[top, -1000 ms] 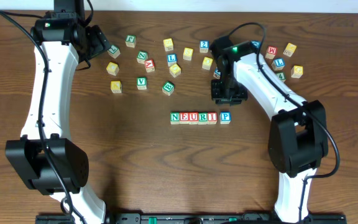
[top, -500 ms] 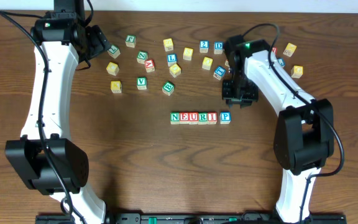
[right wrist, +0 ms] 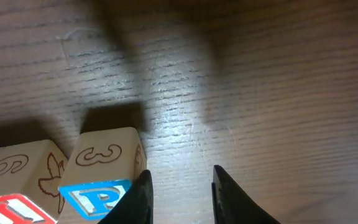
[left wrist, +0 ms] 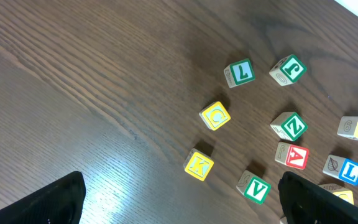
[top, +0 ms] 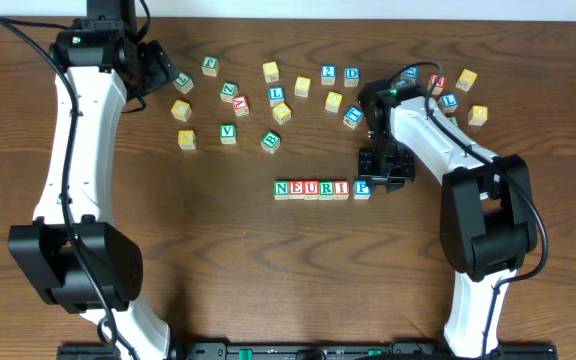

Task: Spell out NEURIPS
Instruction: 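Push the P block left against the I block with the right gripper, then lift the right gripper and move it to the upper block cluster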

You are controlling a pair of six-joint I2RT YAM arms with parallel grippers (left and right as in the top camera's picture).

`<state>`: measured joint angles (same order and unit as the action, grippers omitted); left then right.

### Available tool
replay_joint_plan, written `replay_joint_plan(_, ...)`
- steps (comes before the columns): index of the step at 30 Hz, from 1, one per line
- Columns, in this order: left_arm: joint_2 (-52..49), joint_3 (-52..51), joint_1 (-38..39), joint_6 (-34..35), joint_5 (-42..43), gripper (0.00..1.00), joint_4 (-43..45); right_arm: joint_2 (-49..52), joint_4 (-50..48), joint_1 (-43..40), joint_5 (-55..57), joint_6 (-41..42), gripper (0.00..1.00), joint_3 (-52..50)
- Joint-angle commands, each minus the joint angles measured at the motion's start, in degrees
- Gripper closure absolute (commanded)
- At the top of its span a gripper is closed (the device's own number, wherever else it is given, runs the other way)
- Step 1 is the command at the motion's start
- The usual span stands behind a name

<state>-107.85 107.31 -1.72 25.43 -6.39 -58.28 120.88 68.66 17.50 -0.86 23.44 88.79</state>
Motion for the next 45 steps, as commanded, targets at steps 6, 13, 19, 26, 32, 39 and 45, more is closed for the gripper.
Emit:
replay_joint_plan(6, -0.5, -0.2, -0.1, -0.3, -0.7, 0.02, -0.2, -0.5, -1.2, 1.9, -1.1, 0.1, 0.73, -0.4)
replay_joint_plan(13, -0.5, -0.2, -0.1, -0.3, -0.7, 0.02, -0.2, -0.5, -1.9, 2.5, -1.2, 0.1, 0.72, -0.4)
replay_joint_plan(19, -0.5, -0.2, -0.1, -0.3, -0.7, 0.02, -0.2, -0.5, -2.3, 2.4, -1.2, 0.1, 0.73, -0.4)
replay_joint_plan(26, -0.5, -0.2, -0.1, -0.3, -0.7, 0.02, -0.2, -0.7, 0.0, 1.6, -1.0, -1.2, 0.71, 4.2)
replay_joint_plan(32, -0.5, -0.2, -0.1, -0.3, -0.7, 0.02, -0.2, -0.7, 3.7, 1.4, 0.5, -2.9, 0.61, 10.9)
replay_joint_plan(39, -0.5, -0.2, -0.1, -0.3, -0.7, 0.02, -0.2, -0.7, 0.4, 1.4, -4.7, -4.2, 0.48, 20.2)
replay_joint_plan(45, -0.5, -0.2, -0.1, -0.3, -0.7, 0.02, -0.2, -0.6, -10.4, 3.0, -6.4, -4.2, 0.48, 23.0)
